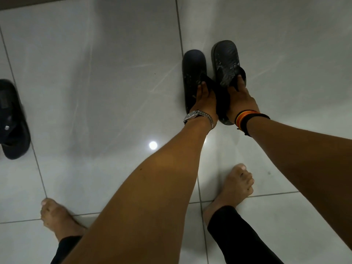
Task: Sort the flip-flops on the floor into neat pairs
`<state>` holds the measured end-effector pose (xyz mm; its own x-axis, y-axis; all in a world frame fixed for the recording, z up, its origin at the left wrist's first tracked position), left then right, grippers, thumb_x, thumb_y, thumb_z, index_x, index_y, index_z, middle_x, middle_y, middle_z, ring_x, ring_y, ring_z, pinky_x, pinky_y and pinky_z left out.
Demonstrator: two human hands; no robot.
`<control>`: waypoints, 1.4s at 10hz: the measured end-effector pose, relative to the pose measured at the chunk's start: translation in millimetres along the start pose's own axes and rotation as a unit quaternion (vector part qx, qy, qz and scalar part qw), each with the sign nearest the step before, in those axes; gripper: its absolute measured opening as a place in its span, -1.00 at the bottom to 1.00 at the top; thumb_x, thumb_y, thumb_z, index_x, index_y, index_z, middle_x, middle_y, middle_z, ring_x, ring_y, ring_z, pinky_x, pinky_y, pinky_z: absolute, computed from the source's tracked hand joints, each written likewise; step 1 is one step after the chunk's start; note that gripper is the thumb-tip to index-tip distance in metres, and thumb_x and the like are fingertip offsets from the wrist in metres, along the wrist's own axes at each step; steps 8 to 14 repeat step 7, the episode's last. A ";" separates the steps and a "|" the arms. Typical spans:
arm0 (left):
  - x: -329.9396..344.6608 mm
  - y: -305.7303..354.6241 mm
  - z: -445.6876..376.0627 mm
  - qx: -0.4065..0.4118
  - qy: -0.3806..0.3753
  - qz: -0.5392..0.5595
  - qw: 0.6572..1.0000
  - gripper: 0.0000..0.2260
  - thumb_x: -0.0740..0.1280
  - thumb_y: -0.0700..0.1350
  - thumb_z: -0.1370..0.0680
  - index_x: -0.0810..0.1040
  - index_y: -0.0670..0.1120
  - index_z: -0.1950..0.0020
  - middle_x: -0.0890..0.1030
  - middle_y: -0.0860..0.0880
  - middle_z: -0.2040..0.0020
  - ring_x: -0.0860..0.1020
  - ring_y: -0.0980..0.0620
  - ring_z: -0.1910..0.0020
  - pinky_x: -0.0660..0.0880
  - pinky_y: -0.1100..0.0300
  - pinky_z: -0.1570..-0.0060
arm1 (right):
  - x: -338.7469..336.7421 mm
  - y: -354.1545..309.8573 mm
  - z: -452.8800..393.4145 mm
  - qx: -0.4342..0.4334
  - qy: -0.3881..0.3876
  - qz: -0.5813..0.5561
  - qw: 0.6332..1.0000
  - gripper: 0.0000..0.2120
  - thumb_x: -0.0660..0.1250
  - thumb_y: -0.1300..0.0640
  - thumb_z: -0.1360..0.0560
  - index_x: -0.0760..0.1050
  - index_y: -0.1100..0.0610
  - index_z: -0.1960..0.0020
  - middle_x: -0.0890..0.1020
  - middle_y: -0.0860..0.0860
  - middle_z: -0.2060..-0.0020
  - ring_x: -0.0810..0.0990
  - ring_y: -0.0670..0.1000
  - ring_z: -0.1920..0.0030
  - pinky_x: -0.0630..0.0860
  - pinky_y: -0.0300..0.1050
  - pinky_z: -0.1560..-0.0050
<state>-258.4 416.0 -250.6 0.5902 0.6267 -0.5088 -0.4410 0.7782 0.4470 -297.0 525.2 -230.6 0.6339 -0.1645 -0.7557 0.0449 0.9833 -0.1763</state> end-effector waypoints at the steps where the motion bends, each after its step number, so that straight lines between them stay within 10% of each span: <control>1: -9.5 8.8 -1.5 0.007 -0.022 -0.003 1.000 -0.14 0.33 -0.26 -0.54 -0.19 -0.06 -0.64 -0.27 -0.11 -0.63 -0.17 -0.16 -0.62 0.20 -0.15 -0.52 | -2.1 2.9 -5.3 0.011 -0.004 0.019 1.000 -0.49 0.25 0.06 -0.61 0.28 -0.05 -0.53 -0.03 0.02 -0.65 0.30 0.34 -0.50 0.32 0.26 -0.46; 4: -40.1 15.2 31.4 0.023 0.016 0.047 0.998 -0.31 0.28 -0.21 -0.58 0.01 -0.02 -0.63 -0.18 -0.08 -0.64 -0.12 -0.23 -0.61 0.25 -0.27 -0.46 | -6.0 -10.0 11.9 0.005 0.003 0.021 1.000 -0.39 0.29 0.10 -0.58 0.17 -0.10 -0.58 -0.04 0.07 -0.65 0.22 0.32 -0.54 0.37 0.31 -0.41; 5: -55.5 1.5 72.6 0.033 0.064 0.133 0.988 -0.33 0.30 -0.22 -0.55 0.09 -0.01 -0.60 0.04 -0.12 -0.62 0.18 -0.30 -0.54 0.39 -0.20 -0.39 | -6.5 -23.2 46.4 0.008 0.025 -0.029 0.999 -0.32 0.27 0.16 -0.56 0.09 -0.05 -0.61 -0.01 0.12 -0.64 0.12 0.29 -0.59 0.36 0.36 -0.41; 14: -78.8 -75.4 124.3 0.014 0.098 0.032 0.995 -0.41 0.21 -0.21 -0.63 0.07 -0.10 -0.63 -0.01 -0.16 -0.65 -0.02 -0.17 -0.62 0.17 -0.12 -0.53 | 21.9 -84.6 106.5 -0.031 0.038 -0.048 0.998 -0.31 0.33 0.22 -0.51 0.19 0.11 -0.59 0.03 0.17 -0.63 0.11 0.29 -0.59 0.35 0.30 -0.44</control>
Point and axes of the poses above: each hand's wrist, its own z-axis away from the middle knuckle, its own x-axis out of the palm, y = z × x, the point moved 4 cm from there along -z, towards the middle knuckle
